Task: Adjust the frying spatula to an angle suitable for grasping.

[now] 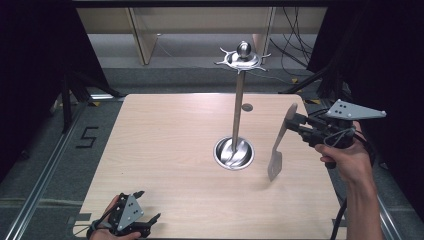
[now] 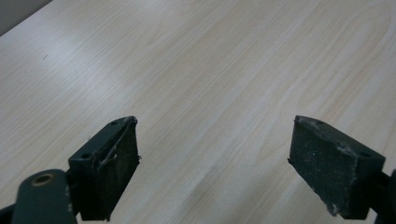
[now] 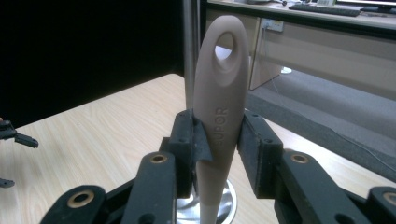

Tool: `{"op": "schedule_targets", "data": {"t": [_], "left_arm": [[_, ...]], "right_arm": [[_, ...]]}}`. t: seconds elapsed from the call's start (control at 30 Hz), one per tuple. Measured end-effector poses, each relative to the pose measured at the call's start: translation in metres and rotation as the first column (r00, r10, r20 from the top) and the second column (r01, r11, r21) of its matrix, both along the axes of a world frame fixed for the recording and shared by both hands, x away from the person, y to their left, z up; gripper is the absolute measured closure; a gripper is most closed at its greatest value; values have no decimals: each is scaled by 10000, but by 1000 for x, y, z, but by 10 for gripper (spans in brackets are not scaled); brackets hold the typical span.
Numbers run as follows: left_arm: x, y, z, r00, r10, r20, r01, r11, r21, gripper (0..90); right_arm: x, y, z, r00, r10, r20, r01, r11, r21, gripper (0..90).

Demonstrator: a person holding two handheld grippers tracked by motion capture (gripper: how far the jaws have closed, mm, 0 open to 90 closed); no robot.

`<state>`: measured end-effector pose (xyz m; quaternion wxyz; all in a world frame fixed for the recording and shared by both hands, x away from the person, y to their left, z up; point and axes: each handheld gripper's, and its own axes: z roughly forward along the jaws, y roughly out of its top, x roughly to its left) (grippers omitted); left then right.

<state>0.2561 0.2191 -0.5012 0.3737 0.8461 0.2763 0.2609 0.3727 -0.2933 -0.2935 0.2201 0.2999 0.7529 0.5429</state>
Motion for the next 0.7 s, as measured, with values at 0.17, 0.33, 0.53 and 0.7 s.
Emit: {"op": "schedule_targets", "data": {"t": [0.17,0.33,0.53,0.7], "left_arm": [[0,1,1,10000,23,43,-24,9999,133,150],[0,1,1,10000,23,26,-23,9999,116,150],[0,2,2,10000,10,-12,-10,9998,182,150],[0,1,2,10000,9,-12,-9,9998,176,150]], "right_arm": [[4,8,10,9995,14,309,-10,9999,-105,685],[6,13,17,9995,44,307,-42,10000,-51,685],[10,20,27,9990,263,375,-261,9996,-57,685],[12,26,33,9987,184,471,-176,9997,-178,685]]}}
